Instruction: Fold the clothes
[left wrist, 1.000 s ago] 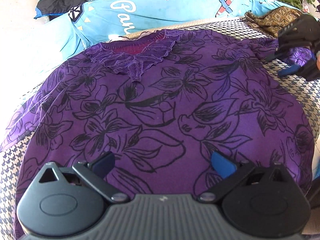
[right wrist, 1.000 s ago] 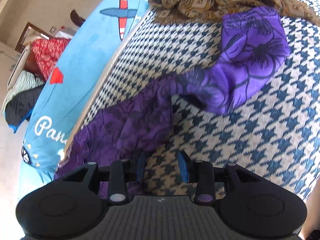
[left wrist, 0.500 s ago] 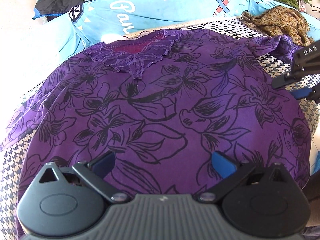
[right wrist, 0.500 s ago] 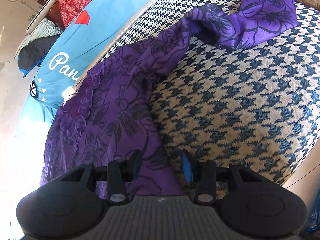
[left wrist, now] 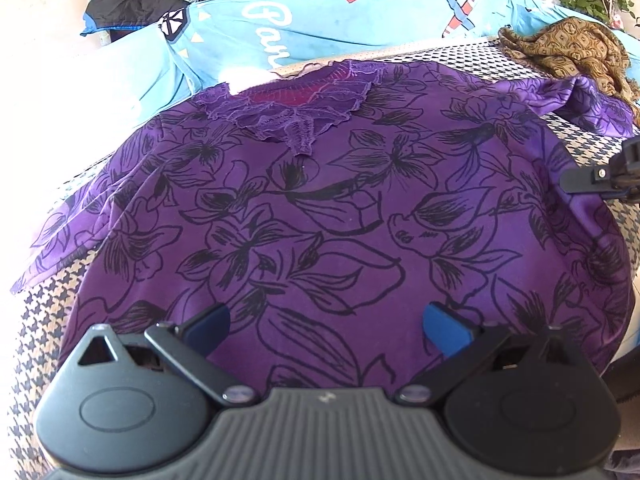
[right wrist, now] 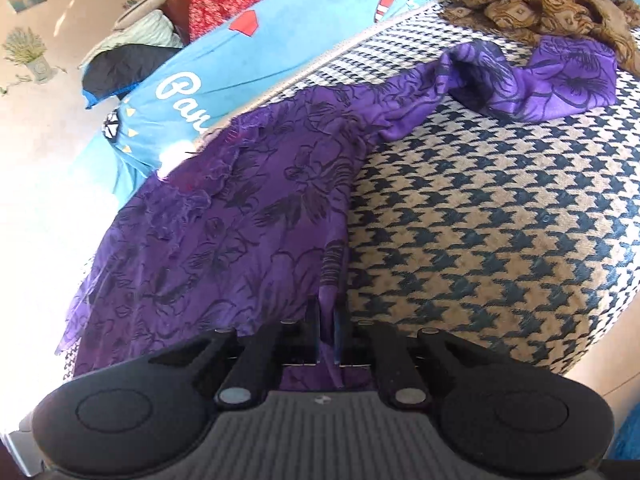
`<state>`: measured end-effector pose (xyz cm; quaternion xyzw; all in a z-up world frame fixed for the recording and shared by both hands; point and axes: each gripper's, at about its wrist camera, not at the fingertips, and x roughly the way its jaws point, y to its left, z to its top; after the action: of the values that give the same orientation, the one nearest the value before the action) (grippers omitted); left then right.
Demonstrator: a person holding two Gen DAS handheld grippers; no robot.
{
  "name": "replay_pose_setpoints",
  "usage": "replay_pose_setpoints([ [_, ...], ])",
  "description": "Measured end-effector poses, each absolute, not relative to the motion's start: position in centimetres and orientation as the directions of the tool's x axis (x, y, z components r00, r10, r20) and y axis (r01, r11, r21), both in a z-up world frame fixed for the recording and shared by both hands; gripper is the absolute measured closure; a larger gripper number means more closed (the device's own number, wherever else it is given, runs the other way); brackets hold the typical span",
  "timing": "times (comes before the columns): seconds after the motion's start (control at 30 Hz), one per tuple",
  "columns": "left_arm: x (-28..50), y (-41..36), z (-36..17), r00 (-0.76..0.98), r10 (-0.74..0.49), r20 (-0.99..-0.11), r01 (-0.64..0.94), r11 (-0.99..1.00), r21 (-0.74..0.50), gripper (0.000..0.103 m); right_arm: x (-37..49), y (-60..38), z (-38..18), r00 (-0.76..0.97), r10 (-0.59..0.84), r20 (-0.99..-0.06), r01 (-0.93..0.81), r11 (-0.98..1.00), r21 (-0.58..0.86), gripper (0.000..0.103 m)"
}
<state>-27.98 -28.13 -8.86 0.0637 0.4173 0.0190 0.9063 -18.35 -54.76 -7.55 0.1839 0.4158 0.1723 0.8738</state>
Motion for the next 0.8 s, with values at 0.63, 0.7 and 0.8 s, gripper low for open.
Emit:
replay_pose_setpoints([
  [0.63, -27.7, -27.4, -9.3, 0.634, 0.08, -0.769, -0.005, 0.995, 0.1, 0.0, -21.3, -50.4, -7.4, 0.639, 0.555, -0.532, -0.3, 0.817, 0.492, 0.062],
  [0.7, -27.7, -27.4, -9.3, 0.635, 0.081, -0.769, -0.005, 0.995, 0.1, 0.0, -21.8, -50.9, -7.3, 0.654, 0.528, -0.541, -0.277, 0.834, 0.477, 0.062],
  [0.8, -27.8, -27.3, -9.3, 0.635, 0.081, -0.768, -0.006, 0.995, 0.101, 0.0, -22.6, -51.8, -7.0, 0.676, 0.485, -0.555, -0.242, 0.857, 0.455, 0.062],
])
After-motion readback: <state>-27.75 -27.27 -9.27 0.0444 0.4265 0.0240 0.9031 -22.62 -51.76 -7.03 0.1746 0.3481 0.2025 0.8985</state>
